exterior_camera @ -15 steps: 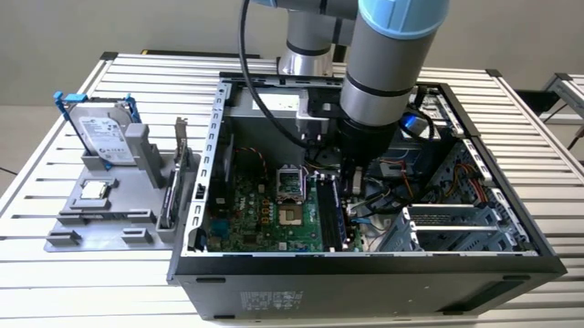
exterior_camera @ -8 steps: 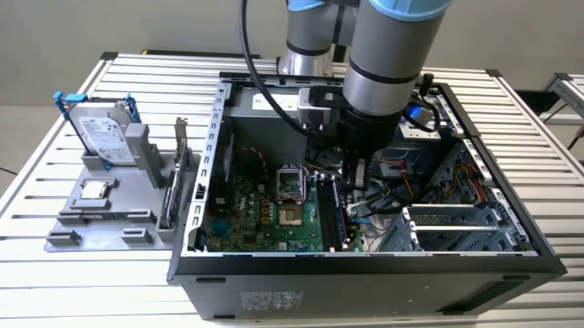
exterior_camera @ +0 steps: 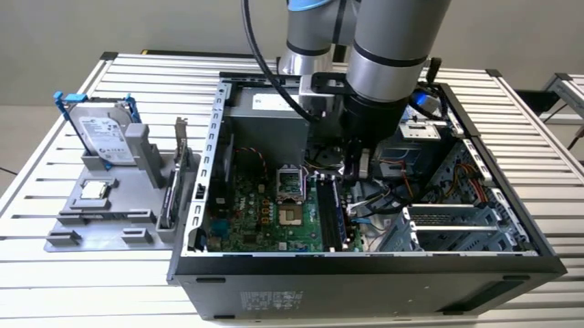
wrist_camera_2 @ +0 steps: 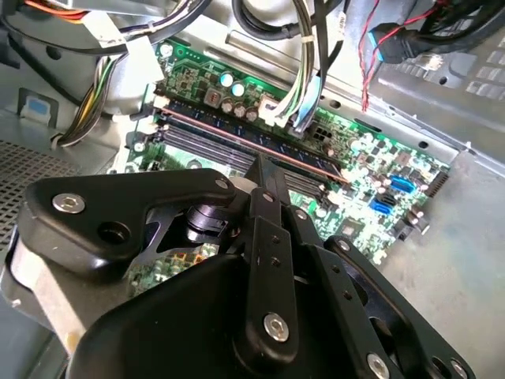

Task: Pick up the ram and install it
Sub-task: 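Press down the ram until it locks into place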

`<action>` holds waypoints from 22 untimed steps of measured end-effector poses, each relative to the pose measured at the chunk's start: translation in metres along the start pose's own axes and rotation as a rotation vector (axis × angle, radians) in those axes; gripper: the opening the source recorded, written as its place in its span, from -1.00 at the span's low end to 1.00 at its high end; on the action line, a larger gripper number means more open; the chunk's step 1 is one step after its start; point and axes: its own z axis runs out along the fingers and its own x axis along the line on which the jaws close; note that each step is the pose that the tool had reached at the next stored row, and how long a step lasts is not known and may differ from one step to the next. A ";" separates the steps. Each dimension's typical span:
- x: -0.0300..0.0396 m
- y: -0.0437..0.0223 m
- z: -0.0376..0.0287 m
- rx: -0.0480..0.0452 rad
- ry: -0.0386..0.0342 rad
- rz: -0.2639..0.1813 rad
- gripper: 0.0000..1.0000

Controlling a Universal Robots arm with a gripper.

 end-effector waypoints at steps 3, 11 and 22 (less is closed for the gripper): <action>0.0001 -0.0002 -0.0064 0.0000 0.0001 -0.004 -1.00; 0.0002 -0.0007 -0.0224 0.0001 -0.0005 -0.015 -1.00; 0.0002 -0.0009 -0.0276 0.0002 -0.0010 -0.021 -1.00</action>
